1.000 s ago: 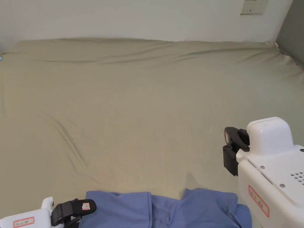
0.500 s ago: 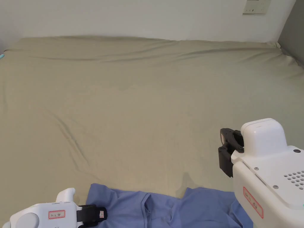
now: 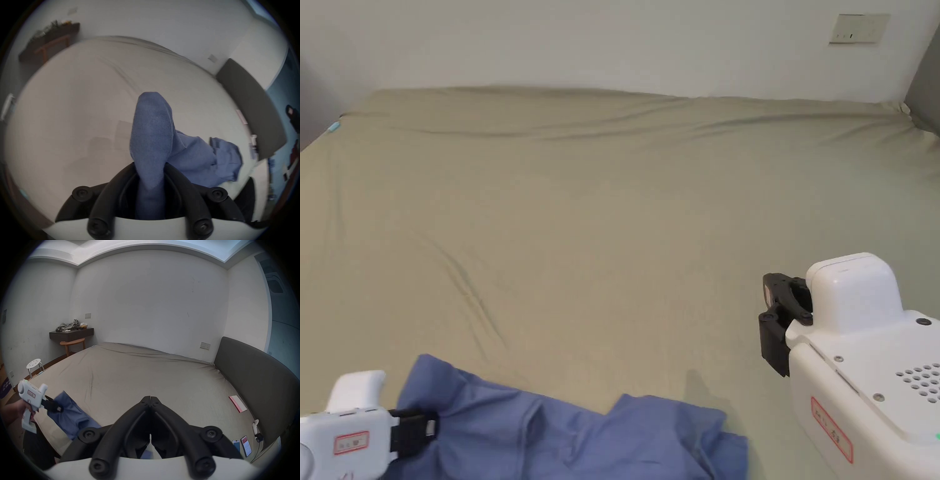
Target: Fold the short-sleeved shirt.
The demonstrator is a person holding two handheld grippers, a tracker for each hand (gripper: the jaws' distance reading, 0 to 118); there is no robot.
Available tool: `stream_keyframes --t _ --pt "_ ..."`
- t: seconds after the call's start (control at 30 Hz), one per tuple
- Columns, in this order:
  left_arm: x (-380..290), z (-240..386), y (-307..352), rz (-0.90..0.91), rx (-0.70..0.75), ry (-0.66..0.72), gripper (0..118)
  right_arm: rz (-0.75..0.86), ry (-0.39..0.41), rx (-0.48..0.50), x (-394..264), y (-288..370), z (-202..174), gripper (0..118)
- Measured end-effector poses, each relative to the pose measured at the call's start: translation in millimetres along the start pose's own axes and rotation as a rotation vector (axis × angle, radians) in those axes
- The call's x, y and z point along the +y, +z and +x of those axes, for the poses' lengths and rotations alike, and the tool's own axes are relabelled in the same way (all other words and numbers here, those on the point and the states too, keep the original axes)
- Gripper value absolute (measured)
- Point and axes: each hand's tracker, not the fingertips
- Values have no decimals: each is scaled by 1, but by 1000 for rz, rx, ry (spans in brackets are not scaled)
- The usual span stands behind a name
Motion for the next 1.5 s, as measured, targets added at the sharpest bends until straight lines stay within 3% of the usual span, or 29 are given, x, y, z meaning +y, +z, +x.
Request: stream_keyframes --t 0.07,0.17,0.3,0.4,0.67,1.0,1.1,1.23,1.33,1.43,1.5 --pt "9 -2 14 0 171 -86 11 5 -7 9 0 -1 -1 0" --pt "21 5 37 27 204 -115 11 7 -10 19 0 -2 -4 0" --pt "33 37 49 28 182 -136 11 3 -10 29 -1 -3 -5 0" --pt "31 73 42 -9 76 -171 11 3 -10 28 -1 -2 -3 0" --pt "9 150 -22 -139 -125 -168 11 -5 -31 -6 -8 6 15 0" --pt "-48 217 -82 -234 -108 -235 12 -37 -60 -21 -19 6 29 0" --pt "-53 227 -82 -222 -102 -232 25 -37 -60 -21 -20 5 28 0" --pt "-40 220 -73 -246 -387 -76 102 -44 -63 -15 -21 1 26 0" --pt "-31 208 -56 -199 -545 60 105 -43 -57 -13 -20 1 23 0" --pt "-25 192 -40 -96 -522 73 104 -39 -50 -15 -19 5 22 0" --pt "-25 183 -31 -24 -449 39 93 -36 -47 -20 -18 6 23 0"
